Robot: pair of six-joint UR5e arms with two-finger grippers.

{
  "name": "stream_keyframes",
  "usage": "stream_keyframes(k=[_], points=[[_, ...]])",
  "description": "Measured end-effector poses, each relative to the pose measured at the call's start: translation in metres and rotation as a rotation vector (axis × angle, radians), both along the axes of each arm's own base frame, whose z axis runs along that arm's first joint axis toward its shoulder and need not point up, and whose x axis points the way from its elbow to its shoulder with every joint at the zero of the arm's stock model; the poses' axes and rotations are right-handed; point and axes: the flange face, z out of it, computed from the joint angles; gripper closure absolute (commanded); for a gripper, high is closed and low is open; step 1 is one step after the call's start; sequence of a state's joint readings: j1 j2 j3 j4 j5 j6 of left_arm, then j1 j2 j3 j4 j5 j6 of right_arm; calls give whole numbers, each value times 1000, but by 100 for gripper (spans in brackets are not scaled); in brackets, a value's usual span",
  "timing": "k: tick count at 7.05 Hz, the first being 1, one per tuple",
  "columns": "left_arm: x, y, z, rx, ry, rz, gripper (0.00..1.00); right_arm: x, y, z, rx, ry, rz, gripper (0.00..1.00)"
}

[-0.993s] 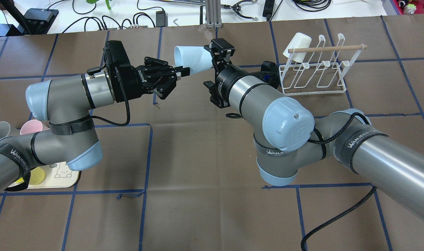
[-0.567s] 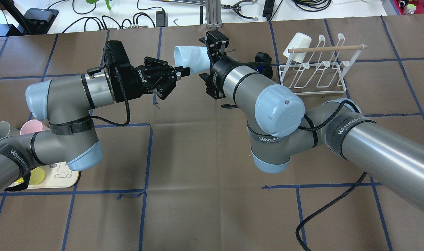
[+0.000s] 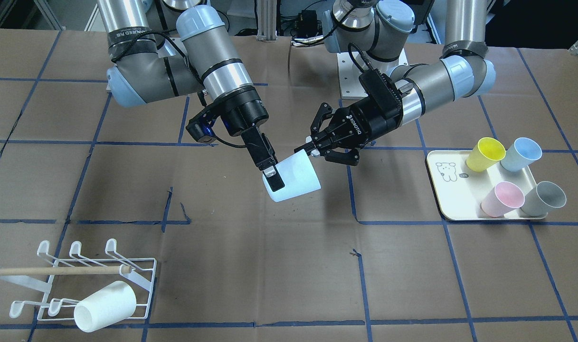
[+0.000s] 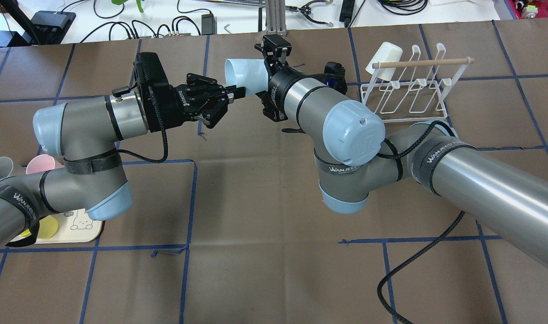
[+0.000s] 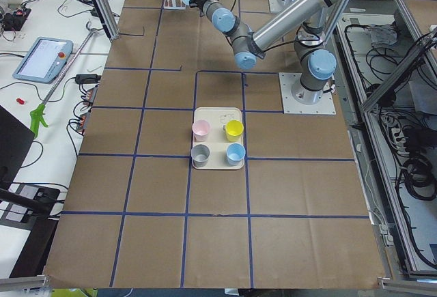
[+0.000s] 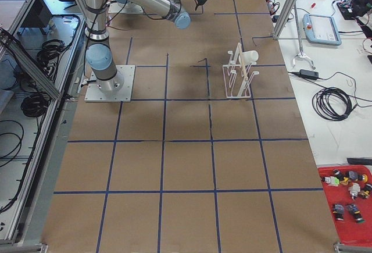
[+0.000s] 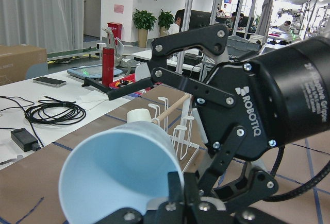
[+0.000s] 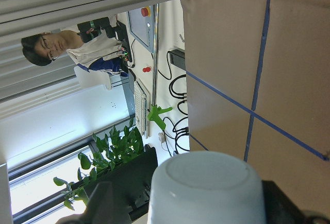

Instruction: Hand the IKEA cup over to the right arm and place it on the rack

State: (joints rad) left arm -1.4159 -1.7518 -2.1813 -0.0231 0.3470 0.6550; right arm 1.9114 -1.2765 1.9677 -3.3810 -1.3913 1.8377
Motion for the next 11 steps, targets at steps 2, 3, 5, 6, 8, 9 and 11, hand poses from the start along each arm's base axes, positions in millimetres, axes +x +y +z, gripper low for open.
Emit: stream_keyframes(k=[2, 3, 5, 6, 8, 9, 11], points=[[0, 0, 0, 0, 0, 1, 95, 0, 0, -3, 6, 2, 0, 0], [0, 0, 0, -1, 0, 1, 95, 0, 1, -3, 9, 3, 0, 0], [0, 0, 1, -1, 0, 0, 94, 3, 3, -5, 14, 6, 6, 1], [0, 0, 1, -2, 0, 0, 94, 6, 4, -5, 15, 6, 12, 1], [0, 0, 1, -1, 0, 1, 94, 7, 5, -5, 16, 6, 14, 11], [0, 0, 1, -1, 1, 1, 94, 7, 5, -5, 16, 5, 14, 20], [1, 0, 2, -2, 0, 2, 93, 7, 5, -4, 14, 5, 15, 37]])
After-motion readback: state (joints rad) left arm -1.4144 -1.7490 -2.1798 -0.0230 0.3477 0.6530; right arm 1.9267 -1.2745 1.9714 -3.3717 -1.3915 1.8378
